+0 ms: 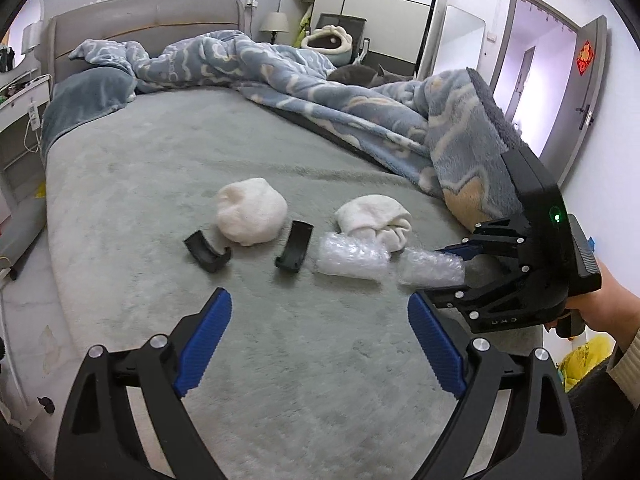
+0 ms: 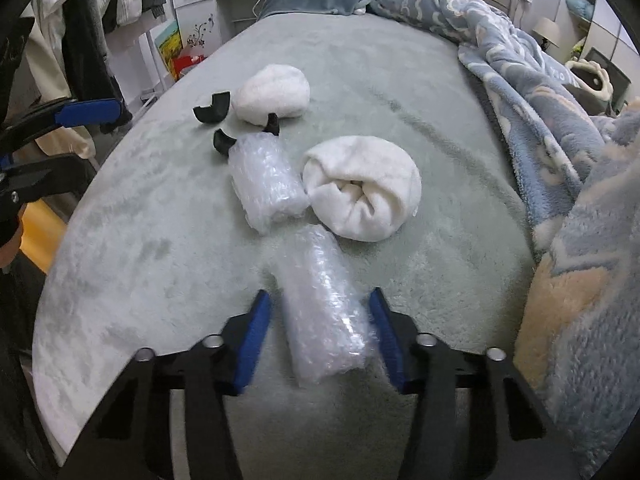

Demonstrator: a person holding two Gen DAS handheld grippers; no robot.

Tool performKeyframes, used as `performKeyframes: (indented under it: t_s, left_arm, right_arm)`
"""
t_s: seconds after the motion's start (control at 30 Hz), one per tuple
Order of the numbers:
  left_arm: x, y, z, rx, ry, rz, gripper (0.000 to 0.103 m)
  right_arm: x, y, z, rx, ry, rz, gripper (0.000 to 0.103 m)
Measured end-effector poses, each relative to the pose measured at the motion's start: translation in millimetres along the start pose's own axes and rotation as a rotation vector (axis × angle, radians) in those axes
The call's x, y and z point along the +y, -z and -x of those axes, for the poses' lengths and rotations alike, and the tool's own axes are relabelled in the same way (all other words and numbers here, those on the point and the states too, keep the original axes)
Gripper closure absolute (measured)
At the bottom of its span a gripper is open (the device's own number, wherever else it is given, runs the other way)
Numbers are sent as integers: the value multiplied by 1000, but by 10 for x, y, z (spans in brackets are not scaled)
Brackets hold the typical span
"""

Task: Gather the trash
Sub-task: 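Grasp a bubble-wrap roll with right gripper while left gripper grasps another bubble-wrap roll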

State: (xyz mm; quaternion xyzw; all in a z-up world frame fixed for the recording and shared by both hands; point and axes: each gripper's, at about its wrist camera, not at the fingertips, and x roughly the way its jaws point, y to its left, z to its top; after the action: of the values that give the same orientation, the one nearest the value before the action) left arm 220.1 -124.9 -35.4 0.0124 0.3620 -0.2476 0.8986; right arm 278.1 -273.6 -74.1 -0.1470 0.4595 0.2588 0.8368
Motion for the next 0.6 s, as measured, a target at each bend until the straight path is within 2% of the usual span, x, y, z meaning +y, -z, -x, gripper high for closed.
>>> performKeyframes:
  t_s: [0.27,0.6]
  left_arm:
    - [-136,-7,-210,20,7,-8,11]
    - [-254,-9,-510,49,42,16,11]
  right_arm:
    - [-77,7,212,-60,-34,-31,63]
    - [-272,-29,697,-212,-72,-119,63]
